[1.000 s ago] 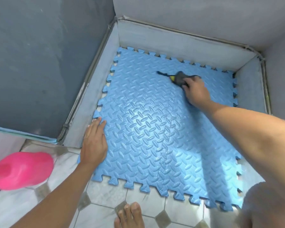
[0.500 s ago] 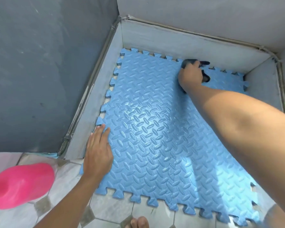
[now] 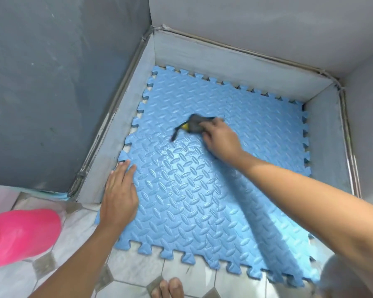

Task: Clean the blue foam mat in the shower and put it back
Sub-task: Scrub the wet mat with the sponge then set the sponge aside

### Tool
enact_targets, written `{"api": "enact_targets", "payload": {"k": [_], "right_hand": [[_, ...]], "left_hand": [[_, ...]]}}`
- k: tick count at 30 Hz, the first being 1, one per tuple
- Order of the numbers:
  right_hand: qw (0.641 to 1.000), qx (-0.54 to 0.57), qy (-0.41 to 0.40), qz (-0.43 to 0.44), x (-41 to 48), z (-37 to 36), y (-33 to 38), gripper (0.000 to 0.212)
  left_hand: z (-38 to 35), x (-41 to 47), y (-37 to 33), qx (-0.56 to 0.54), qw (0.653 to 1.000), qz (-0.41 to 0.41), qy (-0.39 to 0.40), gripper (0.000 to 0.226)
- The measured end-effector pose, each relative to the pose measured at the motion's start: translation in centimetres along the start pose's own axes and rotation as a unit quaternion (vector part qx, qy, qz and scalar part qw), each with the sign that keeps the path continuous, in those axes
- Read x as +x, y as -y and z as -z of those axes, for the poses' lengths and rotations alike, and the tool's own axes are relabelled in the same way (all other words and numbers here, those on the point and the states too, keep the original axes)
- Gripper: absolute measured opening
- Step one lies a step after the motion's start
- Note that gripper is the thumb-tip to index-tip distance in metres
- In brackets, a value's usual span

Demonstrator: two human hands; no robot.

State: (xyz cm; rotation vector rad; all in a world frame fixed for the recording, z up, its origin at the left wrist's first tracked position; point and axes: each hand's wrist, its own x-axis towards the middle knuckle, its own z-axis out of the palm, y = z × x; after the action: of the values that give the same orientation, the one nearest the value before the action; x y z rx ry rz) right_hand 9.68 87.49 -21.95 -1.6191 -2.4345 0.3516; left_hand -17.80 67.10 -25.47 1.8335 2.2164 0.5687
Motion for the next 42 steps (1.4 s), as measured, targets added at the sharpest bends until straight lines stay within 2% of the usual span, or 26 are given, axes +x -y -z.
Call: {"api": "enact_targets", "payload": {"k": [2, 5, 7, 9, 12, 14, 16, 19, 22, 23, 24, 25, 27, 28, 31, 33, 35, 38, 40, 42], "right_hand": [[0.986, -0.028, -0.049, -0.155, 1.0, 2.2, -6.9, 0.035], [0.934, -0.061, -0.085, -0.342, 1.1, 5.0, -15.3, 0.040], [0.914, -0.049, -0.075, -0.396, 1.7, 5.4, -16.7, 0.042], [0.920, -0.041, -0.060, -0.386, 3.3, 4.5, -14.4, 0.039], [0.965, -0.026, -0.049, -0.255, 5.4, 2.3, -6.6, 0.032], [0.992, -0.022, -0.025, -0.125, 4.8, 1.2, -0.4, 0.029], [0.999, -0.011, 0.032, 0.014, 2.3, 0.5, 5.1, 0.029], [0.973, -0.013, 0.110, 0.203, -4.6, -0.2, 9.1, 0.030], [0.920, -0.024, 0.170, 0.352, -11.5, 0.2, 6.9, 0.034], [0.910, -0.031, 0.178, 0.373, -12.3, 0.5, 5.1, 0.035], [0.916, -0.039, 0.178, 0.357, -12.2, 0.9, 3.1, 0.036], [0.937, -0.045, 0.166, 0.303, -11.4, 1.5, 1.0, 0.037], [0.984, -0.062, 0.091, 0.139, -8.4, 2.7, -3.7, 0.038], [0.995, -0.076, 0.052, 0.047, -6.8, 3.4, -6.3, 0.038], [0.976, -0.079, 0.007, -0.201, -4.3, 6.0, -13.6, 0.039], [0.964, -0.084, 0.024, -0.249, -4.7, 6.7, -15.6, 0.040], [0.979, -0.087, 0.053, -0.176, -6.0, 7.0, -14.4, 0.040], [0.988, -0.060, 0.133, 0.045, -9.6, 6.9, -10.1, 0.039], [0.958, -0.043, 0.207, 0.194, -13.0, 6.4, -7.0, 0.036], [0.903, -0.043, 0.267, 0.335, -15.5, 5.6, -4.3, 0.033]], "left_hand": [[0.0, 0.0, 0.0, 0.002, 1.000, 0.002, -0.001, 0.049], [-0.1, 0.1, -0.1, 0.005, 1.000, 0.003, -0.002, 0.049], [-0.1, 0.1, -0.2, 0.005, 1.000, 0.004, 0.002, 0.049], [-0.1, 0.1, -0.1, 0.006, 1.000, 0.003, 0.004, 0.050], [-0.1, 0.0, 0.1, 0.003, 1.000, 0.002, 0.002, 0.050], [0.0, 0.0, 0.0, -0.005, 1.000, 0.002, 0.000, 0.050], [0.0, 0.0, 0.1, -0.012, 1.000, -0.003, -0.002, 0.049], [0.0, 0.0, 0.3, -0.012, 1.000, -0.010, -0.006, 0.048], [-0.1, 0.0, 0.3, -0.015, 1.000, -0.009, -0.010, 0.048], [0.0, 0.0, 0.3, -0.016, 1.000, -0.007, -0.009, 0.047], [0.0, -0.1, 0.3, -0.016, 1.000, -0.006, -0.009, 0.047], [0.0, -0.1, 0.3, -0.015, 1.000, -0.006, -0.009, 0.047], [0.0, -0.1, 0.2, -0.014, 1.000, -0.004, -0.007, 0.048], [0.0, -0.1, 0.2, -0.013, 1.000, -0.002, -0.006, 0.048], [0.1, -0.1, 0.2, -0.013, 1.000, 0.000, -0.002, 0.049], [0.1, 0.0, 0.1, -0.012, 1.000, -0.001, 0.000, 0.049], [0.1, 0.1, 0.1, -0.014, 1.000, 0.003, 0.003, 0.049], [0.0, -0.1, 0.1, -0.016, 1.000, 0.005, 0.006, 0.049], [0.0, 0.0, 0.2, -0.016, 1.000, 0.001, 0.006, 0.049], [-0.1, 0.1, 0.3, -0.015, 1.000, 0.000, 0.005, 0.049]]}}
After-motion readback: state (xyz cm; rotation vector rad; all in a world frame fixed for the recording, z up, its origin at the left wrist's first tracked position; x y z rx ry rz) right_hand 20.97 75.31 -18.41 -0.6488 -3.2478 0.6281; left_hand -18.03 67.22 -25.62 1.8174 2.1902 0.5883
